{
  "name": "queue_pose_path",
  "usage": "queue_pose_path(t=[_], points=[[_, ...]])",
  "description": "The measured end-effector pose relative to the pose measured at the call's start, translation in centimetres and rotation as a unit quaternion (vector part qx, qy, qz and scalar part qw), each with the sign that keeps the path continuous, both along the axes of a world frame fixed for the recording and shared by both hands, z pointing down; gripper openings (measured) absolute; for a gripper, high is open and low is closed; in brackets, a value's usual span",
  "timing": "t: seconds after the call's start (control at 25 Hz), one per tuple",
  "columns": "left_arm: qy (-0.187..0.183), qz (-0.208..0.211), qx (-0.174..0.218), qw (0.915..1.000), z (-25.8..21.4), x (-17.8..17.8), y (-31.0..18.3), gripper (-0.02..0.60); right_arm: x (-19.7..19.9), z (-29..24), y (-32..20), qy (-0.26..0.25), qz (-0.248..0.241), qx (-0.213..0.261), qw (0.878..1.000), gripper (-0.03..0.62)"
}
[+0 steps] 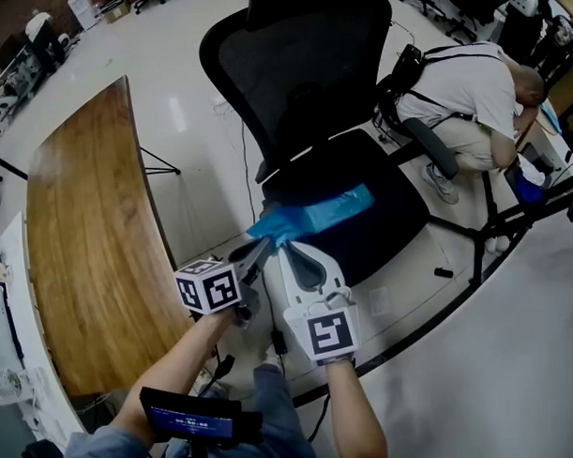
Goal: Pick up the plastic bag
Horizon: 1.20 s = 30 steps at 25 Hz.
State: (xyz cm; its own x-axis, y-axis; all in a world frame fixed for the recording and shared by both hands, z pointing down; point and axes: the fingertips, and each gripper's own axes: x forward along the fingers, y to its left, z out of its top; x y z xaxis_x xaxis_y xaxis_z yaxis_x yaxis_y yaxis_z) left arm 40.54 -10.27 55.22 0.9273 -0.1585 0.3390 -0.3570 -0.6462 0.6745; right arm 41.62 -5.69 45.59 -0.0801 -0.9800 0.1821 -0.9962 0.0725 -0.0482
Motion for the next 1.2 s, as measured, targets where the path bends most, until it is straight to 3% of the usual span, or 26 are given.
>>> queue_pose_path(t=[0.28, 0.6, 1.0, 1.2], points=[[0.011, 0.008, 0.049, 0.9987, -4.4, -2.4, 0.3, 0.006, -2.4, -3.3, -0.3, 0.007, -0.012, 0.02, 1.0, 0.028], [0.025, -0.012, 0.088, 0.9958, -9.0, -7.8, -0.2, 0.006, -7.1, -6.8, -1.5, 0.016, -0.047, 0.058, 0.997, 0.028], [0.053, -0.053, 0.095, 0.9927, -13.4, -18.0, -1.9, 0.005, -16.3, -9.6, -4.2, 0.038, -0.107, 0.066, 0.991, 0.028], [0.076, -0.074, 0.078, 0.9913, -15.5, -21.7, -2.0, 0.005, -21.0, -10.8, -5.4, 0.034, -0.139, 0.081, 0.986, 0.028]])
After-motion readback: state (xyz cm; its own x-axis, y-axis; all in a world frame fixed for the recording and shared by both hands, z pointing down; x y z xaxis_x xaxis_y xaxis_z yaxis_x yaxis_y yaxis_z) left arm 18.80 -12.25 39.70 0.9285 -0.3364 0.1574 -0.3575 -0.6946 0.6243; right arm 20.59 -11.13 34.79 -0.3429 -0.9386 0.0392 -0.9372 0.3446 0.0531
